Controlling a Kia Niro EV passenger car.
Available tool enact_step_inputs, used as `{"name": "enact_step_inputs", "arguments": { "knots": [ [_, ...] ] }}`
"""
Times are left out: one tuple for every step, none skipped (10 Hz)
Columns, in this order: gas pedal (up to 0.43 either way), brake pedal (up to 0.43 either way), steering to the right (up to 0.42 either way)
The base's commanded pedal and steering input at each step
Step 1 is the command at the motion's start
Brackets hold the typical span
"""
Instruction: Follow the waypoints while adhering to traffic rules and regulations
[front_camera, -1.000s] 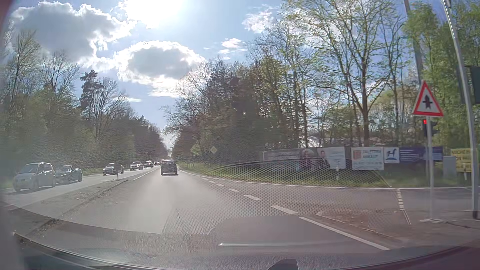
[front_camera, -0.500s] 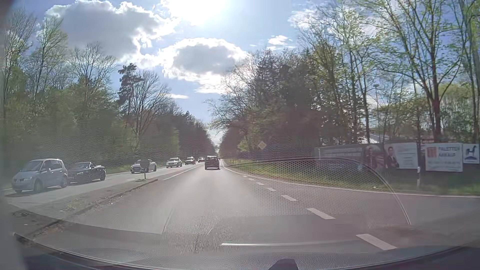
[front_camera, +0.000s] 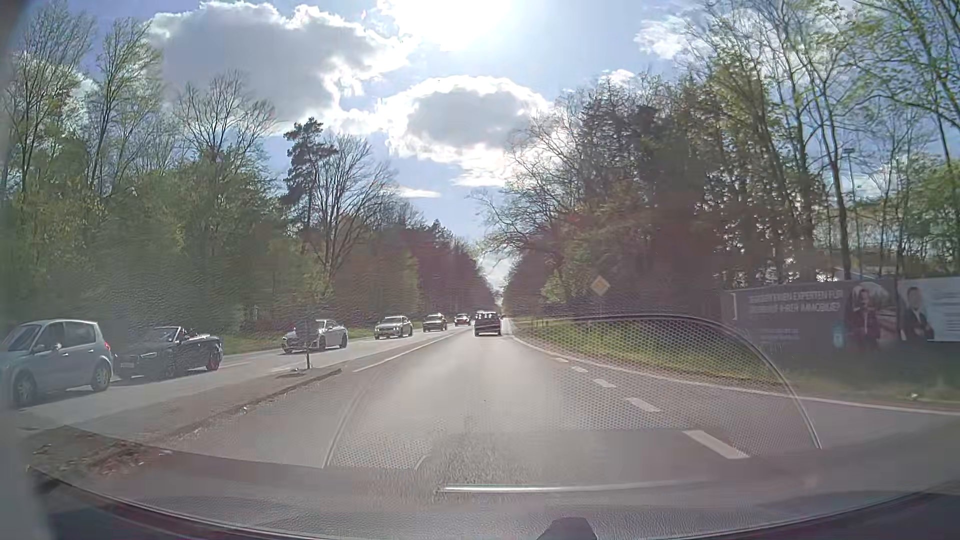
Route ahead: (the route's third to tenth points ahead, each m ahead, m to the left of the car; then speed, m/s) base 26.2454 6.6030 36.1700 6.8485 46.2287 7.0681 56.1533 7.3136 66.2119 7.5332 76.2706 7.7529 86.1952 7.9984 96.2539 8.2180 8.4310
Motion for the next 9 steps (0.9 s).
{"name": "enact_step_inputs", "arguments": {
  "knots": [
    [0.24,0.0,-0.092],
    [0.24,0.0,-0.084],
    [0.24,0.0,-0.072],
    [0.248,0.0,-0.063],
    [0.248,0.0,-0.055],
    [0.248,0.0,-0.044],
    [0.248,0.0,-0.034],
    [0.248,0.0,-0.018],
    [0.248,0.0,-0.004]
  ]
}}
